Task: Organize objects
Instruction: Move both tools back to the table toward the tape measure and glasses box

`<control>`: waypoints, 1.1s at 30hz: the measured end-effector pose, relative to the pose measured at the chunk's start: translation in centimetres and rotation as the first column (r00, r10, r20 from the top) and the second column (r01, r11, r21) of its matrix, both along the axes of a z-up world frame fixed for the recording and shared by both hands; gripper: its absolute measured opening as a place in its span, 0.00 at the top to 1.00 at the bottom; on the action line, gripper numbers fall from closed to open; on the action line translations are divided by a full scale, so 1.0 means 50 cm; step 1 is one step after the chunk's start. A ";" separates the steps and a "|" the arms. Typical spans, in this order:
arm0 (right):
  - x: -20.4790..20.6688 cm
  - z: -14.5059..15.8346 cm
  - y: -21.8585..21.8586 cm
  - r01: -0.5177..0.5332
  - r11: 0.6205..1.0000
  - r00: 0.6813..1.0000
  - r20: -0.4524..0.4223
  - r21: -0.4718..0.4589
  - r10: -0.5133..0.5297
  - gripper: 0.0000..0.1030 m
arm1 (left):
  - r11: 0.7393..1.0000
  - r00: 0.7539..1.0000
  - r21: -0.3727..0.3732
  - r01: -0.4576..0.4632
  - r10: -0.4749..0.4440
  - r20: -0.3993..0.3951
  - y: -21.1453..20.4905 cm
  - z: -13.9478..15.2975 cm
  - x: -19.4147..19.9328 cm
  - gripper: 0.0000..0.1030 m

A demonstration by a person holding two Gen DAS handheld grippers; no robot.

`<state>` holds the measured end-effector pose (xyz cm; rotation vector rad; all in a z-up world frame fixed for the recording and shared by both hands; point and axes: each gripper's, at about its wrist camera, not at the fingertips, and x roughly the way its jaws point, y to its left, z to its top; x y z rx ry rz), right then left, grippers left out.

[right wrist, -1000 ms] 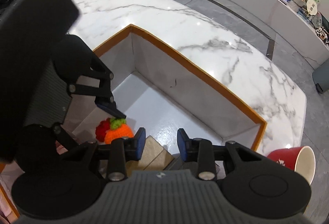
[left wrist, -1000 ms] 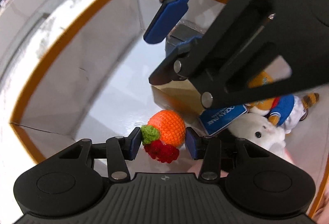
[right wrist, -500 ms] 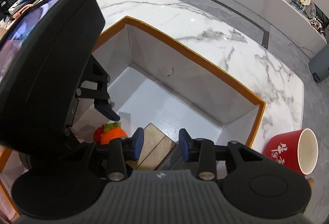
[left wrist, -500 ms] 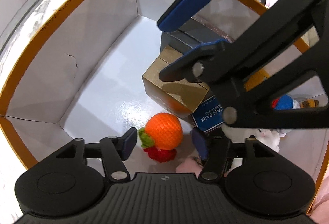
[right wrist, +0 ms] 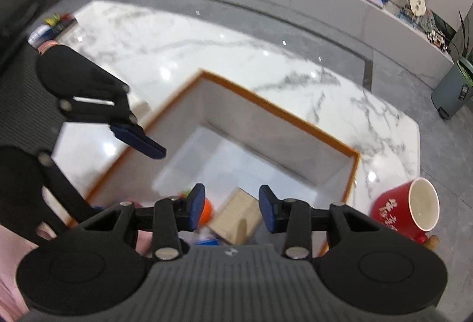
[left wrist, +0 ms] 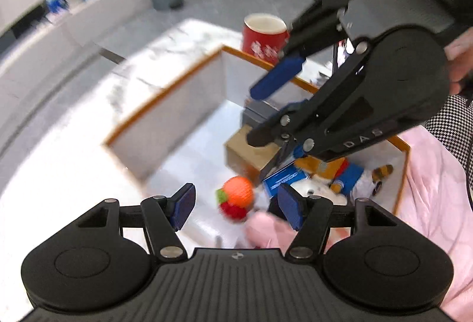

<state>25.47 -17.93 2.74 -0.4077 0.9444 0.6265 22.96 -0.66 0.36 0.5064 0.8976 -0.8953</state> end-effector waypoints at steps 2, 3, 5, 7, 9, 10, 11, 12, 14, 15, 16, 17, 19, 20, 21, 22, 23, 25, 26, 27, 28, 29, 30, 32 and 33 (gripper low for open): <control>-0.020 0.018 0.018 -0.016 0.999 1.000 0.007 0.032 0.015 0.58 | 0.999 0.999 0.005 -0.031 0.031 0.044 0.038 0.035 -0.014 0.28; -0.032 0.027 0.032 -0.029 0.998 1.000 0.010 0.048 0.029 0.58 | 0.999 0.997 0.012 -0.053 0.052 0.056 0.058 0.048 -0.022 0.28; -0.058 0.042 0.061 -0.064 0.996 0.998 0.016 0.067 0.063 0.58 | 0.993 0.991 0.029 -0.111 0.109 0.076 0.109 0.066 -0.026 0.28; -0.082 0.049 0.100 -0.110 0.990 0.994 0.021 0.082 0.109 0.56 | 0.981 0.980 0.049 -0.186 0.182 0.085 0.156 0.086 -0.023 0.28; -0.100 0.048 0.138 -0.154 0.984 0.988 0.026 0.092 0.152 0.53 | 0.959 0.961 0.078 -0.271 0.264 0.085 0.204 0.073 -0.019 0.28; -0.108 0.045 0.158 -0.175 0.980 0.984 0.026 0.094 0.174 0.53 | 0.945 0.949 0.093 -0.313 0.306 0.082 0.231 0.066 -0.020 0.28; -0.115 0.040 0.179 -0.198 0.976 0.980 0.024 0.094 0.196 0.53 | 0.932 0.938 0.109 -0.345 0.338 0.075 0.260 0.057 -0.021 0.28; -0.120 0.034 0.202 -0.224 0.970 0.975 0.020 0.091 0.223 0.53 | 0.921 0.929 0.124 -0.370 0.364 0.070 0.287 0.044 -0.022 0.28; -0.127 0.017 0.243 -0.269 0.960 0.963 0.014 0.082 0.269 0.53 | 0.904 0.918 0.158 -0.397 0.392 0.065 0.330 0.007 -0.031 0.28; -0.133 0.008 0.265 -0.295 0.952 0.955 0.012 0.077 0.295 0.53 | 0.901 0.917 0.171 -0.400 0.395 0.064 0.345 -0.012 -0.032 0.28; -0.136 0.001 0.282 -0.322 0.944 0.947 0.013 0.074 0.322 0.53 | 0.898 0.916 0.182 -0.400 0.396 0.059 0.358 -0.033 -0.033 0.28; -0.136 -0.009 0.299 -0.347 0.936 0.938 0.017 0.066 0.347 0.53 | 0.895 0.916 0.193 -0.401 0.399 0.054 0.372 -0.052 -0.033 0.28; -0.142 -0.029 0.336 -0.381 0.924 0.925 0.010 0.038 0.381 0.53 | 0.892 0.915 0.210 -0.401 0.402 0.038 0.413 -0.079 -0.043 0.28; -0.138 -0.039 0.350 -0.393 0.919 0.920 0.000 0.029 0.393 0.53 | 0.890 0.915 0.220 -0.399 0.403 0.029 0.442 -0.078 -0.055 0.28; -0.132 -0.049 0.366 -0.407 0.913 0.913 -0.011 0.021 0.407 0.52 | 0.888 0.916 0.234 -0.395 0.401 0.022 0.459 -0.086 -0.056 0.28; -0.129 -0.058 0.378 -0.419 0.908 0.908 -0.015 0.012 0.419 0.52 | 0.885 0.915 0.247 -0.395 0.404 0.014 0.479 -0.094 -0.061 0.28; -0.125 -0.067 0.392 -0.430 0.903 0.903 -0.013 -0.001 0.430 0.51 | 0.883 0.914 0.256 -0.394 0.406 0.006 0.491 -0.106 -0.057 0.28; -0.114 -0.084 0.421 -0.453 0.891 0.892 -0.011 -0.034 0.452 0.48 | 0.880 0.912 0.270 -0.391 0.409 -0.011 0.531 -0.122 -0.060 0.28; -0.109 -0.093 0.434 -0.464 0.884 0.886 -0.012 -0.051 0.464 0.47 | 0.877 0.911 0.277 -0.392 0.412 -0.015 0.536 -0.131 -0.052 0.28; -0.102 -0.102 0.446 -0.473 0.878 0.881 -0.016 -0.069 0.473 0.47 | 0.877 0.911 0.279 -0.391 0.412 -0.020 0.544 -0.146 -0.048 0.28; -0.097 -0.108 0.452 -0.480 0.873 0.877 -0.023 -0.083 0.480 0.47 | 0.876 0.910 0.281 -0.391 0.415 -0.026 0.551 -0.155 -0.041 0.28; -0.089 -0.117 0.463 -0.489 0.867 0.872 -0.031 -0.095 0.489 0.47 | 0.876 0.909 0.282 -0.391 0.416 -0.034 0.556 -0.166 -0.031 0.28; -0.081 -0.126 0.473 -0.498 0.861 0.867 -0.036 -0.109 0.497 0.46 | 0.877 0.909 0.283 -0.387 0.415 -0.044 0.561 -0.171 -0.028 0.27; -0.064 -0.142 0.495 -0.513 0.847 0.858 -0.040 -0.137 0.512 0.44 | 0.880 0.909 0.292 -0.375 0.411 -0.071 0.569 -0.186 -0.016 0.25; -0.055 -0.150 0.507 -0.521 0.840 0.852 -0.042 -0.151 0.521 0.41 | 0.881 0.910 0.294 -0.369 0.408 -0.079 0.572 -0.190 -0.013 0.25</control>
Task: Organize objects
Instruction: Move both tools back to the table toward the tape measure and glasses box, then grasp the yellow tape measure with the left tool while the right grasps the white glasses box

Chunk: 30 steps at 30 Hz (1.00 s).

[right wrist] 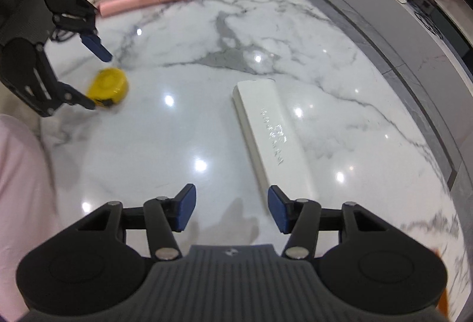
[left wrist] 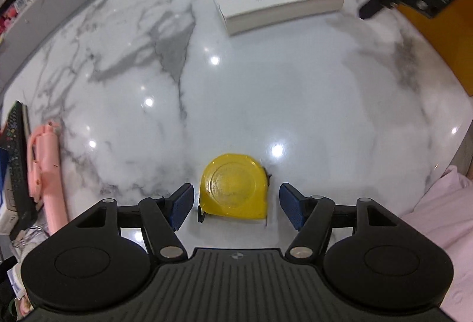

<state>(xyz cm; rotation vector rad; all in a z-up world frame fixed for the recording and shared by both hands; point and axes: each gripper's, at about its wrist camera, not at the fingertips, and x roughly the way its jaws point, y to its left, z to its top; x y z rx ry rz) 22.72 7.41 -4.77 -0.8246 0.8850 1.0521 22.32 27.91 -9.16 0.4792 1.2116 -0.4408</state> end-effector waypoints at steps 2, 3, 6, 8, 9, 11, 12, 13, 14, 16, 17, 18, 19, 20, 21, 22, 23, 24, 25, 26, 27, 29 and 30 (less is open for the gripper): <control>0.019 -0.014 0.023 -0.025 0.999 1.000 0.016 -0.019 0.026 0.39 | 1.000 1.000 -0.003 0.002 -0.002 -0.009 0.004 -0.009 0.007 0.25; 0.031 -0.021 0.037 -0.034 0.999 0.999 0.021 -0.028 0.034 0.39 | 1.000 1.000 -0.008 0.002 -0.002 -0.012 0.007 -0.012 0.009 0.25; 0.068 -0.040 0.072 -0.045 0.998 0.999 0.007 -0.054 0.046 0.39 | 1.000 1.000 -0.027 -0.007 0.007 -0.026 0.015 -0.019 0.016 0.25; 0.090 -0.051 0.091 -0.057 0.996 0.998 0.001 -0.074 0.057 0.39 | 0.999 0.999 -0.041 -0.021 0.019 -0.041 0.021 -0.024 0.020 0.26; 0.102 -0.056 0.099 -0.060 0.994 0.998 -0.004 -0.087 0.060 0.39 | 0.998 0.998 -0.052 -0.030 0.027 -0.048 0.024 -0.025 0.022 0.27; 0.120 -0.063 0.112 -0.063 0.993 0.998 -0.007 -0.098 0.062 0.39 | 0.996 0.997 -0.075 -0.046 0.041 -0.066 0.029 -0.027 0.025 0.30; 0.130 -0.066 0.118 -0.062 0.993 0.998 -0.019 -0.102 0.060 0.39 | 0.995 0.996 -0.082 -0.052 0.046 -0.071 0.030 -0.027 0.026 0.30; 0.138 -0.070 0.123 -0.060 0.993 0.998 -0.033 -0.103 0.057 0.39 | 0.995 0.996 -0.084 -0.054 0.048 -0.074 0.030 -0.027 0.027 0.30; 0.146 -0.074 0.129 -0.058 0.993 0.997 -0.046 -0.104 0.053 0.39 | 0.995 0.996 -0.080 -0.053 0.047 -0.077 0.029 -0.028 0.029 0.30; 0.156 -0.084 0.139 -0.058 0.992 0.997 -0.063 -0.115 0.050 0.38 | 0.996 0.995 -0.073 -0.050 0.044 -0.088 0.028 -0.028 0.032 0.32; 0.160 -0.089 0.143 -0.058 0.991 0.997 -0.066 -0.119 0.050 0.38 | 0.996 0.994 -0.074 -0.051 0.044 -0.096 0.029 -0.028 0.033 0.34; 0.164 -0.093 0.146 -0.059 0.991 0.996 -0.073 -0.121 0.051 0.38 | 0.996 0.994 -0.074 -0.050 0.042 -0.102 0.029 -0.028 0.034 0.38; 0.167 -0.095 0.148 -0.059 0.991 0.996 -0.077 -0.122 0.050 0.38 | 0.996 0.993 -0.071 -0.053 0.045 -0.107 0.030 -0.028 0.035 0.38; 0.169 -0.097 0.150 -0.058 0.991 0.995 -0.084 -0.122 0.048 0.38 | 0.996 0.993 -0.072 -0.057 0.049 -0.107 0.030 -0.028 0.035 0.38; 0.171 -0.100 0.152 -0.058 0.991 0.995 -0.089 -0.121 0.048 0.37 | 0.996 0.993 -0.070 -0.059 0.051 -0.105 0.029 -0.028 0.034 0.38; 0.172 -0.102 0.152 -0.059 0.991 0.995 -0.092 -0.120 0.048 0.37 | 0.996 0.993 -0.067 -0.061 0.054 -0.104 0.028 -0.028 0.034 0.38; 0.173 -0.105 0.153 -0.056 0.991 0.994 -0.096 -0.120 0.045 0.37 | 0.996 0.993 -0.066 -0.065 0.058 -0.102 0.029 -0.028 0.033 0.38; 0.174 -0.108 0.152 -0.052 0.991 0.994 -0.099 -0.120 0.041 0.36 | 0.995 0.993 -0.068 -0.069 0.062 -0.100 0.030 -0.028 0.032 0.38; 0.175 -0.110 0.152 -0.047 0.992 0.994 -0.102 -0.120 0.035 0.36 | 0.995 0.993 -0.070 -0.074 0.067 -0.098 0.031 -0.029 0.031 0.38; 0.176 -0.113 0.151 -0.042 0.992 0.994 -0.104 -0.121 0.029 0.35 | 0.994 0.993 -0.070 -0.080 0.073 -0.095 0.032 -0.029 0.030 0.38; 0.176 -0.115 0.151 -0.036 0.992 0.994 -0.105 -0.122 0.023 0.35 | 0.994 0.993 -0.070 -0.085 0.079 -0.092 0.032 -0.028 0.028 0.38; 0.179 -0.115 0.148 -0.010 0.994 0.994 -0.112 -0.113 -0.003 0.35 | 0.992 0.991 -0.071 -0.104 0.097 -0.089 0.034 -0.028 0.026 0.38; 0.180 -0.115 0.147 0.000 0.994 0.993 -0.114 -0.109 -0.013 0.35 | 0.991 0.991 -0.071 -0.113 0.106 -0.087 0.035 -0.028 0.025 0.38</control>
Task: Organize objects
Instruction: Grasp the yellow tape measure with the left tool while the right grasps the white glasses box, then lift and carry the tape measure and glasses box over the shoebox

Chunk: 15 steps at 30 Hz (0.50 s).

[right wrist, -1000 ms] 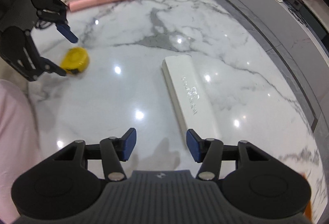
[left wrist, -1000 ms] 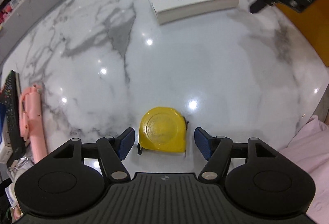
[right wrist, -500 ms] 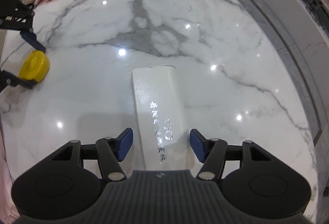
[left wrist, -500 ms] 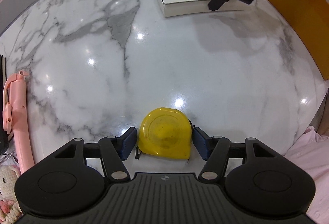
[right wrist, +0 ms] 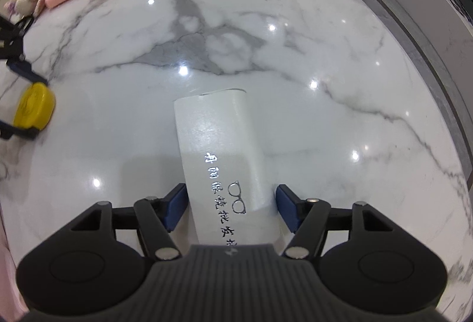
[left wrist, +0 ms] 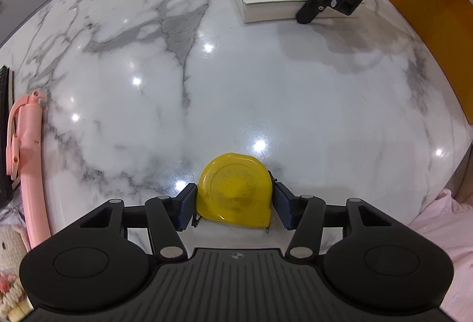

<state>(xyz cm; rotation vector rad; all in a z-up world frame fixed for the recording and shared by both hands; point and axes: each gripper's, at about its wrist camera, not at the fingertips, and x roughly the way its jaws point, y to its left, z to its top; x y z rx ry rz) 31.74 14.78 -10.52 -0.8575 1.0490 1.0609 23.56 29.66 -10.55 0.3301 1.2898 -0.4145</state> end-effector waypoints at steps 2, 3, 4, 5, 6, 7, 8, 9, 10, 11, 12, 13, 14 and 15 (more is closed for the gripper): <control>-0.003 0.000 0.000 0.013 1.000 1.000 0.000 0.000 -0.013 0.36 | 1.000 1.000 0.002 -0.018 0.018 0.011 0.001 0.000 -0.004 0.38; -0.008 0.000 0.001 0.018 1.000 1.000 0.005 -0.001 -0.018 0.37 | 1.000 0.999 0.003 -0.029 0.029 0.020 0.000 0.001 -0.006 0.38; -0.013 0.000 0.001 0.025 1.000 1.000 0.013 -0.001 -0.025 0.37 | 0.999 0.998 0.003 -0.044 0.044 0.035 0.000 0.005 -0.009 0.38; -0.018 0.000 0.000 0.036 0.999 0.999 0.018 0.001 -0.036 0.37 | 0.998 0.997 -0.004 -0.057 0.057 0.049 0.000 0.010 -0.012 0.38; -0.025 0.001 -0.002 0.039 0.999 0.999 0.023 0.004 -0.039 0.37 | 0.997 0.996 -0.016 -0.069 0.070 0.064 0.000 0.017 -0.015 0.38; -0.033 0.002 -0.005 0.034 0.999 0.999 0.031 0.009 -0.035 0.37 | 0.996 0.994 -0.030 -0.079 0.081 0.077 -0.001 0.026 -0.018 0.38; -0.041 0.005 -0.008 0.028 0.999 0.999 0.037 0.016 -0.028 0.37 | 0.996 0.992 -0.042 -0.085 0.088 0.092 -0.004 0.035 -0.021 0.38; -0.051 0.011 -0.011 0.022 0.999 0.999 0.046 0.023 -0.023 0.38 | 0.995 0.990 -0.047 -0.088 0.093 0.104 -0.009 0.044 -0.024 0.39; -0.059 0.017 -0.014 0.018 0.999 0.998 0.054 0.031 -0.019 0.38 | 0.995 0.989 -0.051 -0.085 0.091 0.115 -0.016 0.054 -0.026 0.39; -0.068 0.025 -0.017 0.014 0.999 0.998 0.063 0.038 -0.017 0.38 | 0.995 0.988 -0.054 -0.081 0.087 0.127 -0.024 0.065 -0.029 0.39; -0.077 0.035 -0.021 0.009 0.999 0.997 0.071 0.045 -0.012 0.38 | 0.995 0.987 -0.055 -0.077 0.084 0.139 -0.032 0.074 -0.031 0.39; -0.087 0.048 -0.026 0.002 0.998 0.997 0.080 0.055 -0.006 0.38 | 0.996 0.985 -0.058 -0.072 0.080 0.151 -0.041 0.087 -0.035 0.39; -0.097 0.061 -0.031 -0.007 0.998 0.996 0.091 0.065 0.001 0.38 | 0.996 0.984 -0.060 -0.069 0.078 0.162 -0.050 0.097 -0.038 0.39; -0.109 0.078 -0.038 -0.013 0.997 0.994 0.106 0.077 0.005 0.38 | 0.996 0.981 -0.063 -0.063 0.073 0.177 -0.059 0.109 -0.042 0.39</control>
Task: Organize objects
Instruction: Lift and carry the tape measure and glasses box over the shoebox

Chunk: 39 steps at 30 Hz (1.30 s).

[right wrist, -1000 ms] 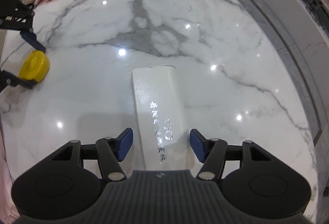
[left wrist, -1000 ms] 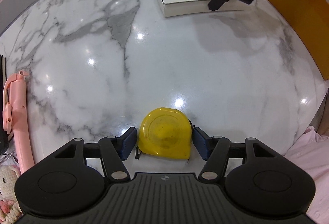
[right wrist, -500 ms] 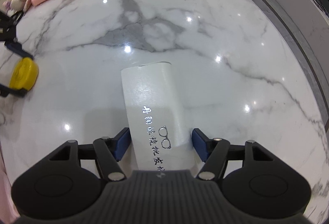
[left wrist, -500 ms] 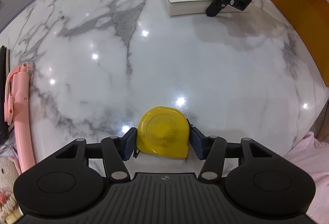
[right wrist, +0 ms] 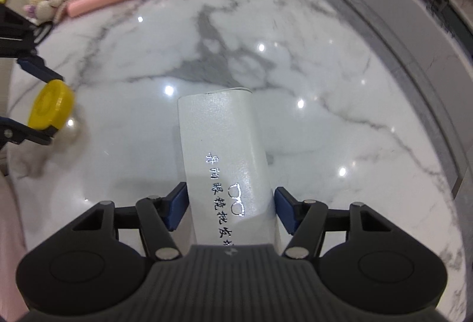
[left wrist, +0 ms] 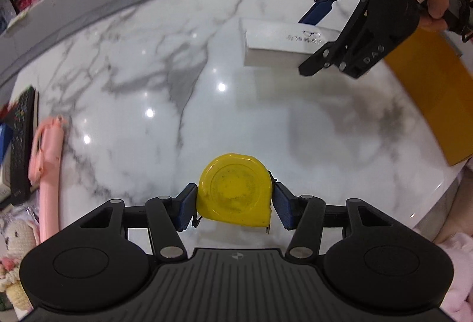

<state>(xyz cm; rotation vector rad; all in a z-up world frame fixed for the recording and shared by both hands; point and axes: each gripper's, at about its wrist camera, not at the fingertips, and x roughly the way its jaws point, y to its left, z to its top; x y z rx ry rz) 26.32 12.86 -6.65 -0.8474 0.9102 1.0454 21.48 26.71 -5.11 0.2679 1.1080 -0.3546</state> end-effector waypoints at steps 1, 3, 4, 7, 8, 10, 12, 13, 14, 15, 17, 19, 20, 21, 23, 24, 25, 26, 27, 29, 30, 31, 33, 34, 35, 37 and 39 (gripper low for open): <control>-0.009 0.016 -0.007 -0.003 1.000 1.000 0.014 0.011 0.003 0.38 | 1.000 1.000 -0.001 0.009 -0.009 0.018 -0.012 0.014 -0.004 0.39; -0.027 0.053 -0.028 -0.015 0.999 0.999 0.038 0.032 0.014 0.38 | 0.999 0.998 -0.003 0.032 -0.032 0.050 -0.037 0.042 -0.010 0.39; -0.037 0.074 -0.039 -0.023 0.999 0.998 0.053 0.041 0.021 0.38 | 0.999 0.996 -0.005 0.048 -0.047 0.070 -0.053 0.058 -0.013 0.39; -0.066 0.140 -0.083 -0.059 0.997 0.993 0.106 0.046 0.054 0.38 | 0.995 0.987 -0.013 0.103 -0.100 0.127 -0.110 0.100 -0.018 0.39; -0.075 0.161 -0.102 -0.071 0.997 0.990 0.125 0.040 0.066 0.38 | 0.992 0.982 -0.016 0.122 -0.119 0.144 -0.130 0.112 -0.019 0.39; -0.090 0.199 -0.148 -0.093 0.995 0.982 0.166 0.019 0.089 0.38 | 0.986 0.970 -0.016 0.168 -0.163 0.179 -0.178 0.135 -0.019 0.39; -0.099 0.227 -0.198 -0.110 0.994 0.974 0.200 -0.013 0.110 0.38 | 0.977 0.957 -0.020 0.212 -0.203 0.206 -0.224 0.153 -0.014 0.39; -0.100 0.238 -0.224 -0.113 0.993 0.970 0.211 -0.033 0.117 0.38 | 0.971 0.949 -0.023 0.237 -0.226 0.220 -0.250 0.160 -0.011 0.39; -0.098 0.244 -0.249 -0.115 0.992 0.968 0.220 -0.052 0.123 0.38 | 0.965 0.941 -0.024 0.261 -0.248 0.231 -0.276 0.167 -0.007 0.39; -0.097 0.249 -0.278 -0.115 0.991 0.964 0.231 -0.075 0.129 0.38 | 0.958 0.932 -0.023 0.285 -0.272 0.241 -0.301 0.172 -0.004 0.39; -0.090 0.251 -0.329 -0.109 0.987 0.958 0.252 -0.122 0.137 0.37 | 0.942 0.913 -0.019 0.335 -0.320 0.253 -0.354 0.178 0.006 0.39; -0.081 0.244 -0.381 -0.112 0.979 0.951 0.268 -0.171 0.155 0.37 | 0.924 0.893 -0.010 0.381 -0.366 0.261 -0.406 0.182 0.011 0.39; -0.074 0.237 -0.405 -0.108 0.975 0.948 0.276 -0.195 0.161 0.37 | 0.916 0.884 -0.005 0.402 -0.386 0.263 -0.429 0.182 0.015 0.39; -0.066 0.229 -0.426 -0.105 0.971 0.946 0.280 -0.213 0.164 0.37 | 0.907 0.875 -0.002 0.422 -0.407 0.263 -0.454 0.181 0.020 0.39; -0.046 0.211 -0.463 -0.103 0.965 0.946 0.278 -0.240 0.170 0.37 | 0.892 0.862 -0.001 0.451 -0.436 0.258 -0.493 0.176 0.021 0.39; -0.033 0.199 -0.478 -0.101 0.963 0.946 0.276 -0.251 0.171 0.37 | 0.886 0.857 -0.002 0.464 -0.448 0.254 -0.506 0.172 0.024 0.39; -0.022 0.189 -0.490 -0.100 0.962 0.946 0.274 -0.253 0.170 0.37 | 0.880 0.853 0.001 0.474 -0.460 0.248 -0.522 0.167 0.030 0.39; -0.010 0.179 -0.500 -0.100 0.963 0.948 0.269 -0.249 0.168 0.37 | 0.875 0.849 0.005 0.484 -0.471 0.241 -0.535 0.160 0.034 0.39; 0.003 0.169 -0.507 -0.098 0.965 0.951 0.263 -0.242 0.163 0.37 | 0.870 0.845 0.009 0.494 -0.482 0.231 -0.548 0.154 0.039 0.39; 0.025 0.150 -0.514 -0.095 0.970 0.957 0.247 -0.226 0.151 0.37 | 0.858 0.837 0.018 0.513 -0.505 0.211 -0.567 0.138 0.048 0.39; 0.036 0.141 -0.517 -0.095 0.971 0.960 0.237 -0.217 0.147 0.37 | 0.853 0.834 0.021 0.521 -0.515 0.200 -0.574 0.130 0.053 0.39; 0.045 0.132 -0.517 -0.095 0.973 0.963 0.229 -0.210 0.143 0.37 | 0.848 0.830 0.026 0.530 -0.524 0.191 -0.582 0.123 0.058 0.39; 0.056 0.113 -0.521 -0.097 0.975 0.968 0.208 -0.198 0.138 0.37 | 0.840 0.825 0.029 0.542 -0.539 0.170 -0.597 0.108 0.070 0.39; 0.060 0.102 -0.518 -0.101 0.976 0.970 0.199 -0.194 0.140 0.37 | 0.836 0.823 0.032 0.548 -0.546 0.159 -0.603 0.101 0.076 0.39; 0.063 0.094 -0.520 -0.106 0.975 0.971 0.193 -0.193 0.144 0.37 | 0.831 0.820 0.036 0.555 -0.553 0.149 -0.610 0.093 0.081 0.39; 0.068 0.080 -0.519 -0.120 0.975 0.973 0.174 -0.190 0.154 0.37 | 0.822 0.813 0.050 0.567 -0.568 0.128 -0.623 0.080 0.090 0.39; 0.074 0.067 -0.520 -0.133 0.974 0.973 0.162 -0.182 0.163 0.37 | 0.814 0.806 0.069 0.577 -0.581 0.110 -0.632 0.067 0.098 0.39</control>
